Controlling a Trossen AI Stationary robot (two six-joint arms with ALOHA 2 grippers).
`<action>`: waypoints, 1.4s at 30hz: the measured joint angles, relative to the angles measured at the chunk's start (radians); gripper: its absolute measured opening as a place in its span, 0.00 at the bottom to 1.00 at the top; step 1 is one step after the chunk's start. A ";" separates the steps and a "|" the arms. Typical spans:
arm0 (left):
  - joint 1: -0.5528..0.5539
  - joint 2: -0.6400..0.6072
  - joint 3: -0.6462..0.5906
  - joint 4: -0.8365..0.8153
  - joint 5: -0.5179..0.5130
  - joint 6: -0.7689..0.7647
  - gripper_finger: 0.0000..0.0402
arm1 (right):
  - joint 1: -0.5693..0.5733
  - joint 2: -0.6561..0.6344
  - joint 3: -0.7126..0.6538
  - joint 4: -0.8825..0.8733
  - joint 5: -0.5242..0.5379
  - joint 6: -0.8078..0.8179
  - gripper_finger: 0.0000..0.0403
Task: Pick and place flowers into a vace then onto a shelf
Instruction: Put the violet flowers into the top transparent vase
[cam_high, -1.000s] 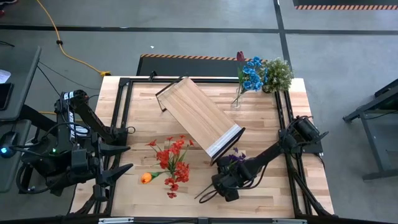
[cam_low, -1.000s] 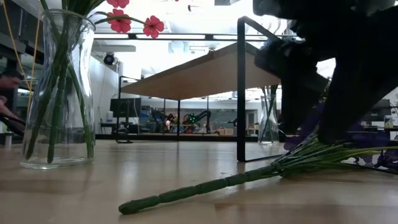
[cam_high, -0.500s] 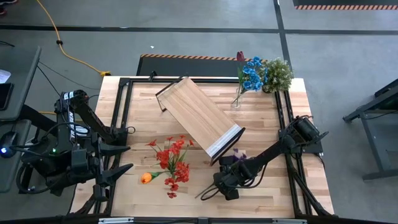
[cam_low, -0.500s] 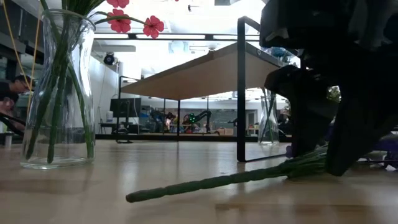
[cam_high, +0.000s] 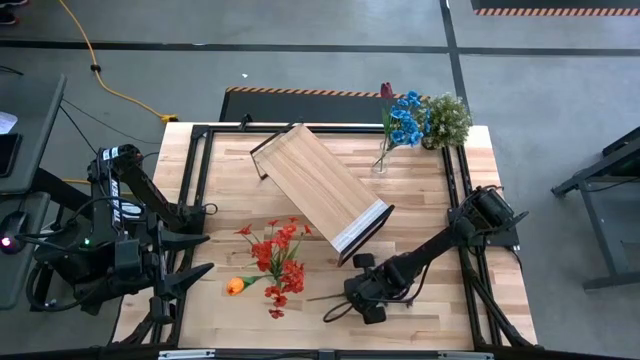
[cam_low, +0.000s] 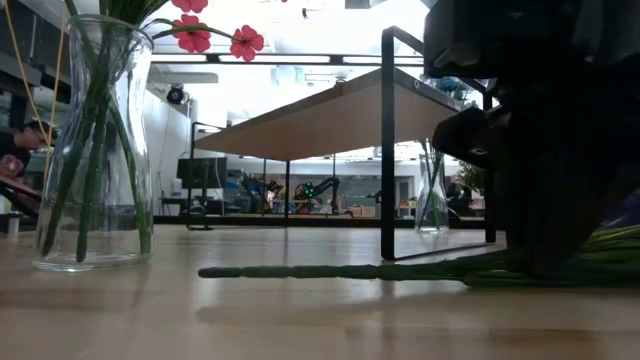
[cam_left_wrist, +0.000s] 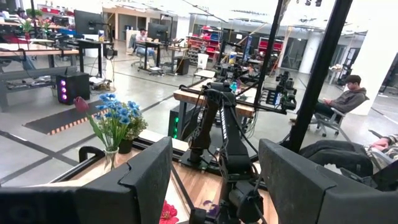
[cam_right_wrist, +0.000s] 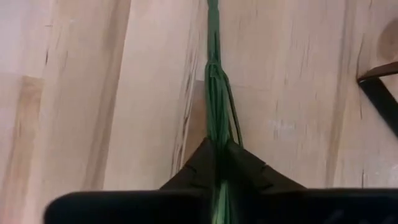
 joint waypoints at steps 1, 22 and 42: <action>0.000 0.000 0.000 0.000 0.000 0.000 0.67 | 0.000 0.000 0.000 0.000 -0.004 0.005 0.03; 0.000 0.000 0.000 0.001 0.001 0.000 0.67 | 0.084 -0.169 -0.001 -0.116 0.001 0.162 0.01; 0.001 0.000 0.000 0.178 0.018 -0.025 0.67 | 0.233 -0.409 0.148 -0.543 0.180 0.385 0.00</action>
